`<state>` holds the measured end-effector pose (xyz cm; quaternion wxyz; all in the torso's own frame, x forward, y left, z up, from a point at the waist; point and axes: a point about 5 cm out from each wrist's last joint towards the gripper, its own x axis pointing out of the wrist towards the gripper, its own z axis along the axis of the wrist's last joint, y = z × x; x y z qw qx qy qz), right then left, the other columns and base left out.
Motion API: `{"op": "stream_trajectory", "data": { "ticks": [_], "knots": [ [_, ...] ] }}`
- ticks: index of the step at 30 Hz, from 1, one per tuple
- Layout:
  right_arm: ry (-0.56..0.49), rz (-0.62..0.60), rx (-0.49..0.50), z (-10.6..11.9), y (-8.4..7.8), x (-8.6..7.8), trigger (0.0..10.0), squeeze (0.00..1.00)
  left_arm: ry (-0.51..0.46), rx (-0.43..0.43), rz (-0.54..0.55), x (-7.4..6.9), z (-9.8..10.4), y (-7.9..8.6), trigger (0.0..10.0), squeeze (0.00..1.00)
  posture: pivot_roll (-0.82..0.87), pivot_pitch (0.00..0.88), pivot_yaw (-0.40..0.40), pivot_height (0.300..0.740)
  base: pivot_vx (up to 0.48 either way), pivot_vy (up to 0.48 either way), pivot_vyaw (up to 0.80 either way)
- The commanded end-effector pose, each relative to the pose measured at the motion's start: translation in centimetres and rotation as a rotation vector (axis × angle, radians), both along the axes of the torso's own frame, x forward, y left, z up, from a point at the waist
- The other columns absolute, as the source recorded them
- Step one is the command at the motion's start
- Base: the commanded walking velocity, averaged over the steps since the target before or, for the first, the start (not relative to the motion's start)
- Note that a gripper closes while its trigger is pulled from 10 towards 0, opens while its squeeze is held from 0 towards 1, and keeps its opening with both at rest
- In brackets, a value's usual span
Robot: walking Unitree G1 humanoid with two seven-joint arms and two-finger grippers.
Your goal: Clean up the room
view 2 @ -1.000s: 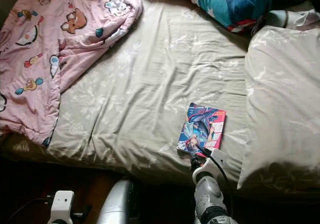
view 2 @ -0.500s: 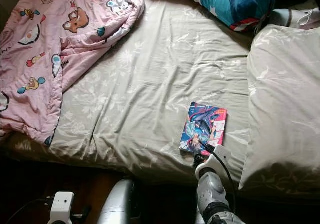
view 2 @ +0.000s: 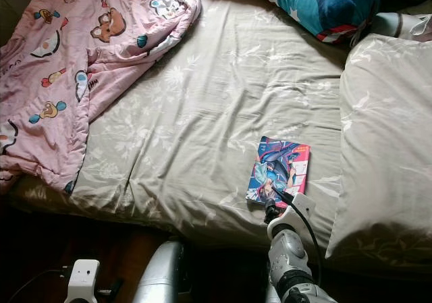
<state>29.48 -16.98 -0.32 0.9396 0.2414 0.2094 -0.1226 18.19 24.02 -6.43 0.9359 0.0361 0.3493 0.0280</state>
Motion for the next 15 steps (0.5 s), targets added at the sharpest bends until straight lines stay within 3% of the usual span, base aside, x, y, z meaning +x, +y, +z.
{"op": "stream_trajectory", "data": {
  "ticks": [1,8,15],
  "knots": [
    [0.027,-0.008,-0.014,-0.9,0.1,-1.0,10.0,0.0,0.06,0.011,0.027,-1.5,-0.6,0.8,10.0,0.0,0.11,0.286,0.154,0.637,0.0,0.0,0.0],
    [-0.034,0.01,-0.079,-0.5,-0.2,-1.1,10.0,0.0,0.061,-0.002,0.033,-1.1,-0.7,0.2,10.0,0.0,0.08,0.266,0.127,0.637,0.0,0.0,0.0],
    [-0.026,0.054,-0.08,-1.0,0.6,-1.6,10.0,0.0,0.056,-0.02,0.04,-0.4,-0.7,-0.6,10.0,0.0,0.06,0.242,0.1,0.637,0.0,0.0,0.0]
  ]
}}
